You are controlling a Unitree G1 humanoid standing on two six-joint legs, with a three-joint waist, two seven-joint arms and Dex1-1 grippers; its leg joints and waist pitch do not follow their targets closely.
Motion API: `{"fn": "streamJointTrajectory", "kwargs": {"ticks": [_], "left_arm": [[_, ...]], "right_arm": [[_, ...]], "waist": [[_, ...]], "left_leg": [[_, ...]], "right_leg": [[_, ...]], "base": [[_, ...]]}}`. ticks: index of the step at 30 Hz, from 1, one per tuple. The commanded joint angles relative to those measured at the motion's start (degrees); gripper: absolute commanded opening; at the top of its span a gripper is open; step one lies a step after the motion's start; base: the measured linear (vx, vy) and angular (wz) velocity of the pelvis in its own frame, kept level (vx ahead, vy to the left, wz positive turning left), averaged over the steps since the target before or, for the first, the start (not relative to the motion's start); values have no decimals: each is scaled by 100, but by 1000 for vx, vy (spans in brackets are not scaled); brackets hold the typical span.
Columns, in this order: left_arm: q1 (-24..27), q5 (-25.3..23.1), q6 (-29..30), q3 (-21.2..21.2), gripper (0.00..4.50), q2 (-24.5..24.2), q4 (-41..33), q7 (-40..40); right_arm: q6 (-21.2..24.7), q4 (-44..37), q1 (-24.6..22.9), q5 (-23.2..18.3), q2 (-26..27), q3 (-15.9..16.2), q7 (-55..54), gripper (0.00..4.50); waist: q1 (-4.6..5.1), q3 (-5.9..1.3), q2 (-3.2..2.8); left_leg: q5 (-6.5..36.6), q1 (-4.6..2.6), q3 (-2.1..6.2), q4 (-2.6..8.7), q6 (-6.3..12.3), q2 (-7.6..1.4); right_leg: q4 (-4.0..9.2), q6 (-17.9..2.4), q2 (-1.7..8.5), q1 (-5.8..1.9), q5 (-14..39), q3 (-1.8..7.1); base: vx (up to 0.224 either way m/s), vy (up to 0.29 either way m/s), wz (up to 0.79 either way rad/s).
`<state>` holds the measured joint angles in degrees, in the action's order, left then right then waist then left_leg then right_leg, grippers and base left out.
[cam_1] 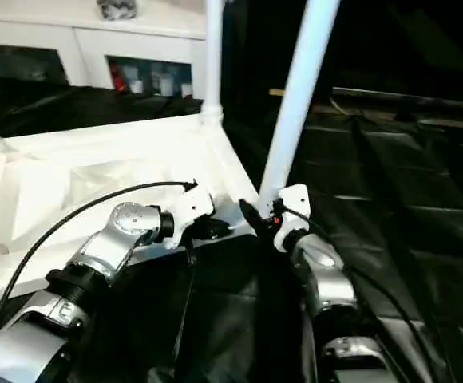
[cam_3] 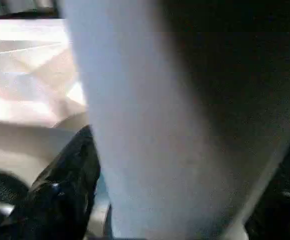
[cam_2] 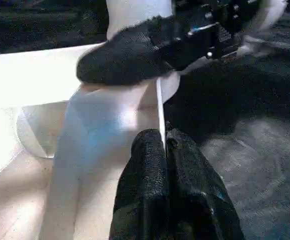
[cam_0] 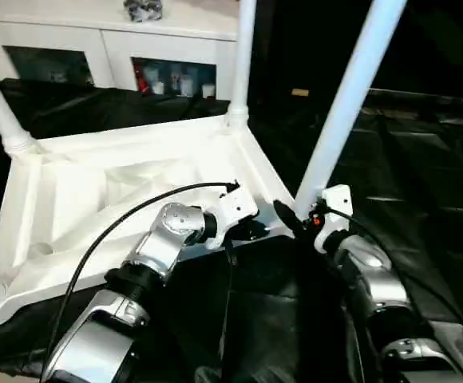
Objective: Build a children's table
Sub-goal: Rotate leg to tighten
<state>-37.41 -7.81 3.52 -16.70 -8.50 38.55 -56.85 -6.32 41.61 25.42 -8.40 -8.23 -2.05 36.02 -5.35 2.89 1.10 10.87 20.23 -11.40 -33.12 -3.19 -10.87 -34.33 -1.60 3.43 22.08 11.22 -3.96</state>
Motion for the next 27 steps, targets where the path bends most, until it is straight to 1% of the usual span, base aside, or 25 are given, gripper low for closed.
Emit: {"fn": "streamJointTrajectory", "kwargs": {"ticks": [1,2,3,4,5,6,7,8,9,10,11,12,13,15,17,18,19,20,22,23,24,25,27], "left_arm": [[-111,155,-225,-346,0,146,-278,-428],[-105,176,-233,-345,0,109,-291,-515],[-103,189,-255,-344,0,67,-297,-618],[-103,189,-255,-344,0,67,-297,-618],[-114,223,-328,-346,0,-52,-288,-866],[-122,240,-356,-348,0,-95,-277,-963],[-125,246,-365,-348,0,-109,-274,-994],[-133,266,-396,-346,0,-156,-261,-1113],[-135,271,-404,-346,0,-168,-257,-1145],[-150,308,-455,-356,0,-253,-226,-1355],[-150,308,-455,-356,0,-253,-226,-1355],[-157,322,-489,-368,0,-293,-212,-1449],[-168,349,-494,-365,0,-323,-196,-1546],[-168,352,-494,-364,0,-326,-196,-1554],[-169,407,-484,-367,0,-389,-214,-1726],[-168,410,-484,-367,0,-393,-216,-1737],[-142,455,-476,-369,0,-457,-273,-1898],[-128,463,-468,-370,0,-479,-300,-1941],[-110,475,-453,-376,0,-499,-320,-1999],[-89,487,-450,-382,0,-526,-345,-2048],[-74,498,-453,-381,0,-547,-360,-2079],[-57,507,-455,-379,0,-572,-376,-2109],[-57,507,-455,-379,0,-572,-376,-2109]], "right_arm": [[201,-68,-70,39,-10,411,588,378],[227,-148,-108,11,-104,470,845,378],[261,-226,-151,-4,-215,543,1131,378],[261,-226,-151,-4,-215,543,1131,378],[372,-475,-299,-50,-540,816,2011,378],[420,-573,-351,-80,-659,910,2329,378],[436,-605,-368,-89,-697,941,2431,378],[485,-713,-419,-125,-829,1039,2792,378],[497,-737,-428,-135,-863,1061,2874,378],[549,-890,-487,-174,-1117,1225,3458,378],[549,-890,-487,-174,-1117,1225,3458,378],[574,-926,-495,-170,-1212,1289,3655,378],[597,-953,-496,-156,-1300,1356,3860,378],[600,-954,-495,-155,-1305,1360,3872,378],[716,-1031,-496,-190,-1396,1437,4141,344],[728,-1040,-497,-197,-1401,1440,4160,344],[888,-1187,-526,-276,-1466,1476,4377,342],[926,-1233,-538,-292,-1481,1481,4417,342],[966,-1255,-548,-304,-1483,1487,4438,309],[1002,-1311,-573,-324,-1499,1506,4460,304],[1034,-1353,-590,-339,-1505,1521,4474,303],[1075,-1401,-613,-359,-1514,1539,4505,303],[1075,-1401,-613,-359,-1514,1539,4505,280]], "waist": [[-1,-341,-45],[-9,-333,-39],[-13,-325,-52],[-13,-325,-52],[-44,-317,-71],[-70,-317,-54],[-89,-317,-59],[-110,-318,-62],[-123,-325,-60],[-144,-316,-63],[-164,-317,-58],[-164,-311,-52],[-179,-313,-61],[-194,-316,-61],[-202,-321,-74],[-206,-327,-64],[-206,-327,-69],[-220,-334,-69],[-246,-340,-71],[-255,-337,-69],[-254,-335,-41],[-264,-333,-45],[-264,-329,-60]], "left_leg": [[910,-41,153,363,404,-310],[958,-39,150,360,414,-311],[1006,-45,151,366,402,-320],[1006,-45,151,366,402,-320],[1068,-56,147,365,380,-331],[1069,-45,138,357,409,-329],[1054,-51,136,356,433,-333],[1007,-39,134,351,466,-334],[1000,-40,137,345,469,-333],[1018,-43,137,348,483,-335],[1039,-54,134,343,479,-335],[1060,-52,134,351,478,-341],[1089,-54,142,354,451,-343],[1078,-62,145,358,426,-351],[1062,-55,151,359,403,-345],[1032,-52,152,359,417,-346],[1013,-52,150,354,432,-341],[982,-52,148,347,462,-345],[930,-55,145,343,473,-353],[933,-57,147,348,462,-356],[926,-57,142,347,451,-349],[919,-59,145,350,448,-348],[975,-59,146,353,427,-354]], "right_leg": [[351,-1452,564,-282,295,316],[365,-1435,567,-290,429,322],[382,-1413,570,-279,582,322],[382,-1413,570,-279,582,322],[396,-1372,565,-271,762,317],[400,-1349,555,-284,807,316],[400,-1335,549,-278,795,316],[391,-1333,558,-279,775,318],[383,-1336,556,-278,785,309],[402,-1323,564,-271,874,306],[405,-1308,564,-264,966,306],[414,-1303,566,-252,1028,307],[420,-1281,569,-251,1149,302],[418,-1270,568,-242,1160,305],[414,-1280,577,-246,1142,303],[410,-1283,570,-252,1092,301],[404,-1289,564,-255,1051,301],[396,-1297,564,-252,993,304],[385,-1317,567,-244,884,305],[386,-1321,572,-243,895,301],[388,-1303,566,-244,937,300],[391,-1294,571,-247,969,301],[401,-1278,575,-237,1072,300]], "base": [[0,0,0],[0,0,0],[0,0,0],[0,0,0],[0,0,0],[0,0,0],[0,0,0],[0,0,0],[0,0,0],[0,0,0],[0,0,0],[0,0,0],[0,0,0],[0,0,0],[0,0,0],[0,0,0],[0,0,0],[0,0,0],[0,0,0],[0,0,0],[0,0,0],[0,0,0],[0,0,0]]}}
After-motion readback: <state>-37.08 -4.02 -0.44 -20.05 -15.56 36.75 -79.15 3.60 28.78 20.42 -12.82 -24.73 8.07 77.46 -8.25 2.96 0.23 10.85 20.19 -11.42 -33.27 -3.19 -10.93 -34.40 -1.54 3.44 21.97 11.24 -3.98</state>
